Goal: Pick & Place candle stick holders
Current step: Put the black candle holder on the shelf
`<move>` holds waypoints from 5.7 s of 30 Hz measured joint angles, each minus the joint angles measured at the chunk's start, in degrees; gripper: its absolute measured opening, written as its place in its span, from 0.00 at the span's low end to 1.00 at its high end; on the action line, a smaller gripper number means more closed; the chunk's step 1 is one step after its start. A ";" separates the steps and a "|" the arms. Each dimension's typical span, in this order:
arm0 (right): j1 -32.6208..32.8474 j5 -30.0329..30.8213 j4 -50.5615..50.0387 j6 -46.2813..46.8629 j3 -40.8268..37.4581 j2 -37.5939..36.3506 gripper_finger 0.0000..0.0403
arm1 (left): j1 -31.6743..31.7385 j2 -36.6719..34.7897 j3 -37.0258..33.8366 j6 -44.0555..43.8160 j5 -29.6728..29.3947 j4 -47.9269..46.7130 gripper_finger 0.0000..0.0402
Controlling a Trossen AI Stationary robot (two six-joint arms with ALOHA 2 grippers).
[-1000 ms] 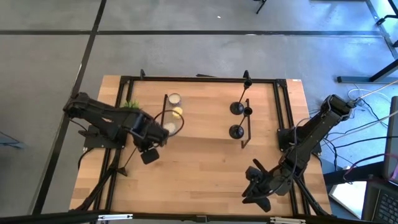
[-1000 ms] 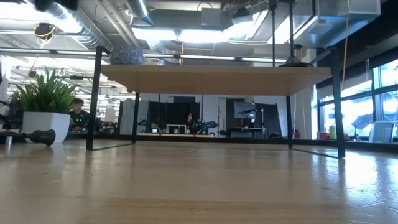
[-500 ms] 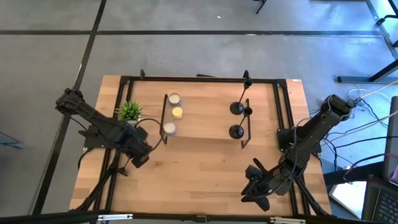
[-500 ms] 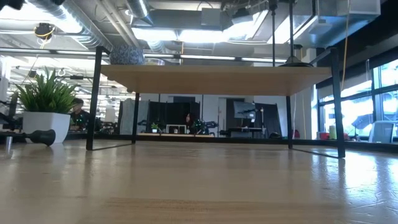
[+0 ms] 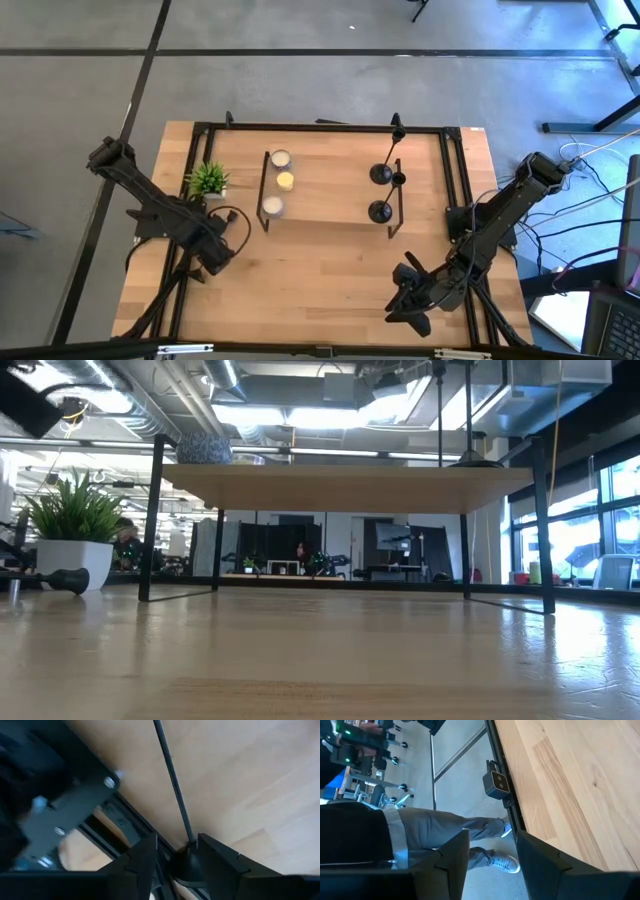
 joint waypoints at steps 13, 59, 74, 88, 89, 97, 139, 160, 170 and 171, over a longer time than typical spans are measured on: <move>0.00 -0.17 0.52 2.80 0.00 0.00 0.42 | -2.50 0.02 -6.16 -7.40 -3.75 9.19 0.39; 0.00 -0.11 1.16 3.70 0.00 0.00 0.42 | -6.93 0.24 -13.82 -18.93 -12.75 17.99 0.36; 0.00 -0.09 1.14 3.68 0.00 0.00 0.42 | -6.93 0.23 -13.82 -19.28 -12.90 20.34 0.24; -0.01 -0.07 1.15 3.68 0.00 0.00 0.42 | -6.93 6.69 -13.82 -18.25 -13.11 22.48 0.22; -0.01 -0.08 1.14 3.68 0.00 0.00 0.42 | -6.93 6.89 -13.82 -18.25 -13.10 22.51 0.20; -0.01 -0.07 1.15 3.68 0.00 0.00 0.42 | -6.94 6.51 -13.79 -19.65 -12.61 24.44 0.03; -13.64 12.34 -2.60 -52.31 31.77 -0.07 0.41 | 11.09 2.80 31.60 46.05 -66.96 36.90 0.03; -14.97 34.76 -29.33 -50.30 47.25 -0.90 0.42 | 44.40 14.27 14.40 80.71 -2.14 100.23 0.02; -13.59 36.33 -35.02 -43.88 47.25 -6.44 0.42 | 51.18 27.32 15.16 75.53 9.07 121.77 0.03; -13.51 36.35 -35.08 -43.88 47.25 -6.76 0.42 | 51.79 28.28 15.42 74.93 10.86 123.37 0.03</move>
